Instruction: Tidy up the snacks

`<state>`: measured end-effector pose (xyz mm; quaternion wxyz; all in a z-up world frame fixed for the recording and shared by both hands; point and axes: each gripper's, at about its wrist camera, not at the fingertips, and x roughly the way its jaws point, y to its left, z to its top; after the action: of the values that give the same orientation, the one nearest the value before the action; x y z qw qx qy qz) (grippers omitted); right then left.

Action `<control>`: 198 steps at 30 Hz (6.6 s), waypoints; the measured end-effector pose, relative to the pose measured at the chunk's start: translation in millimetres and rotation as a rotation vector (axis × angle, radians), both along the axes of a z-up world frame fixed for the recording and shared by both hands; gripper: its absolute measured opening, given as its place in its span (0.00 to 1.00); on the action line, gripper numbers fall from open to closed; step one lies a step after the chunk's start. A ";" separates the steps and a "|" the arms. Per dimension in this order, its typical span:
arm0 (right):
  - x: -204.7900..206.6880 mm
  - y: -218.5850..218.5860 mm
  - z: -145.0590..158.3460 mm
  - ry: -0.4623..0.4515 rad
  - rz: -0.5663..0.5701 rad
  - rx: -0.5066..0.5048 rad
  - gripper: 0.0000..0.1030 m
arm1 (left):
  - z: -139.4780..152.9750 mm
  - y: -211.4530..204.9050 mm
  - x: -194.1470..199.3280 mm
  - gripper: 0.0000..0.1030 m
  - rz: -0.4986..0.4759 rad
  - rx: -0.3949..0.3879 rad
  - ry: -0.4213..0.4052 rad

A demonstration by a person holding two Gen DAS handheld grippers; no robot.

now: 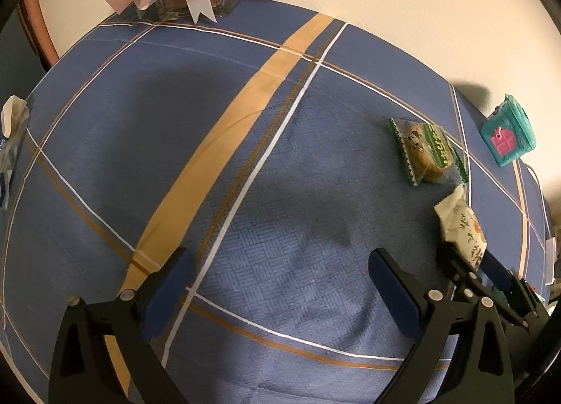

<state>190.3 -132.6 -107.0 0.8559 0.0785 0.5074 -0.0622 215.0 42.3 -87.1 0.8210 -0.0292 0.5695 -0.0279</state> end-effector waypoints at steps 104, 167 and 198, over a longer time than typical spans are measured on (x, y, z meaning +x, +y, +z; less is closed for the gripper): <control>-231.6 -41.4 116.8 -0.034 -0.213 0.015 0.57 | 68.0 -55.3 -196.9 0.53 0.012 -0.326 0.018; -253.0 -143.1 94.1 0.029 -0.389 0.042 1.00 | 65.3 -139.3 -186.9 0.95 -0.268 0.061 -0.079; -319.3 -78.4 84.1 0.024 -0.332 -0.009 1.00 | 71.3 -86.5 -270.8 0.95 -0.215 0.209 -0.086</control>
<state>-129.0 -211.1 -22.9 0.8280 0.1567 0.4973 -0.2061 -55.9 -44.2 -15.8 0.8356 0.1186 0.5333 -0.0575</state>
